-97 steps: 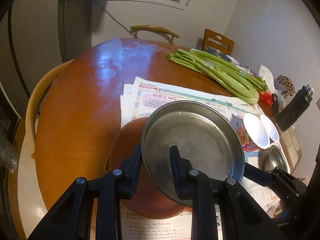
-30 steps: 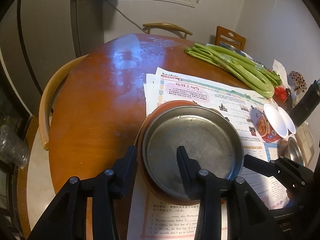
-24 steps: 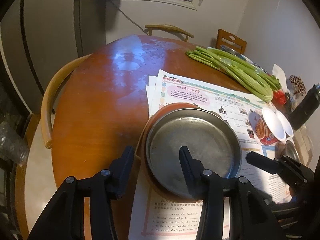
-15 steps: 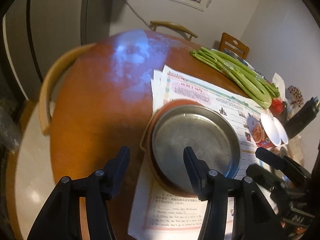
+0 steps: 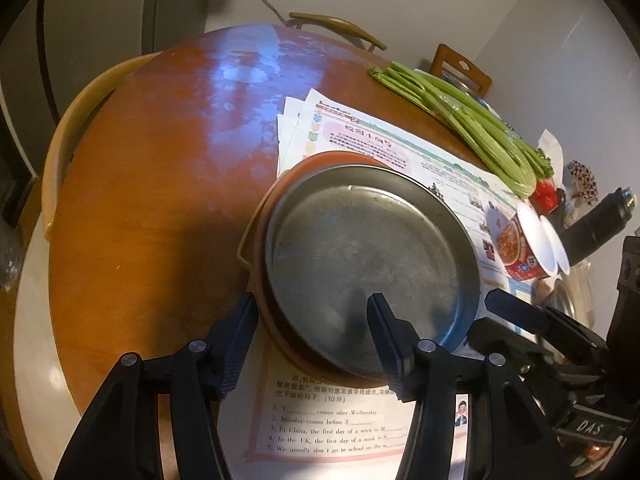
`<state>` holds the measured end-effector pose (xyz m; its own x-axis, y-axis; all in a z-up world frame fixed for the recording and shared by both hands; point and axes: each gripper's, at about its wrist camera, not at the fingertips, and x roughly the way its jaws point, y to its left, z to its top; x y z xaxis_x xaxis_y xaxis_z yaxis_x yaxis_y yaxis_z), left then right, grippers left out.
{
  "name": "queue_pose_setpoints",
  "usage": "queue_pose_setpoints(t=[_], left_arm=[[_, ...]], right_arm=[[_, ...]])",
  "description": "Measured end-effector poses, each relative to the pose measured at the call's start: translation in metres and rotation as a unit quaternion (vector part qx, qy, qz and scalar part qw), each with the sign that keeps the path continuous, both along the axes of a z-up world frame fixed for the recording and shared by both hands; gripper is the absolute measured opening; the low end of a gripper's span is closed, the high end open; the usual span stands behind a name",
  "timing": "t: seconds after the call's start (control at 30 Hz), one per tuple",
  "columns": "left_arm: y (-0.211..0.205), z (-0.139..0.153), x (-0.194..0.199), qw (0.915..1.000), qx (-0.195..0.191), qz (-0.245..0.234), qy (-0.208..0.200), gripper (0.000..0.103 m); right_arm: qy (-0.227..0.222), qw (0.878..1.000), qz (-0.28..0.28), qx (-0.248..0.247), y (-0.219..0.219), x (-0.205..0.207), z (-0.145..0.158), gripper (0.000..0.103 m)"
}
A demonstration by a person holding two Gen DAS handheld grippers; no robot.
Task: Organize plates and bowls
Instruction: 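Lower the silver tray with the left tool onto the orange plate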
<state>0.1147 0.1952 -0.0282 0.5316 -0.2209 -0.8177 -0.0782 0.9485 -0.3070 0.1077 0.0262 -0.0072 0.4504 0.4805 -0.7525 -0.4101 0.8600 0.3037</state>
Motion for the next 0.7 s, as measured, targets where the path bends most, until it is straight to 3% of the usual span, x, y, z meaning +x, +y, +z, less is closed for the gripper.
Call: queue_pose_setpoints(t=[0.37, 0.7], left_arm=[[-0.006, -0.003, 0.019, 1.0000, -0.004, -0.003, -0.001, 0.058], [-0.021, -0.006, 0.051, 0.9999, -0.002, -0.012, -0.003, 0.058]], right_arm=[[0.008, 1.000, 0.017, 0.010, 0.007, 0.005, -0.009, 0.062], [0.002, 1.000, -0.006, 0.011, -0.005, 0.019, -0.010, 0.062]])
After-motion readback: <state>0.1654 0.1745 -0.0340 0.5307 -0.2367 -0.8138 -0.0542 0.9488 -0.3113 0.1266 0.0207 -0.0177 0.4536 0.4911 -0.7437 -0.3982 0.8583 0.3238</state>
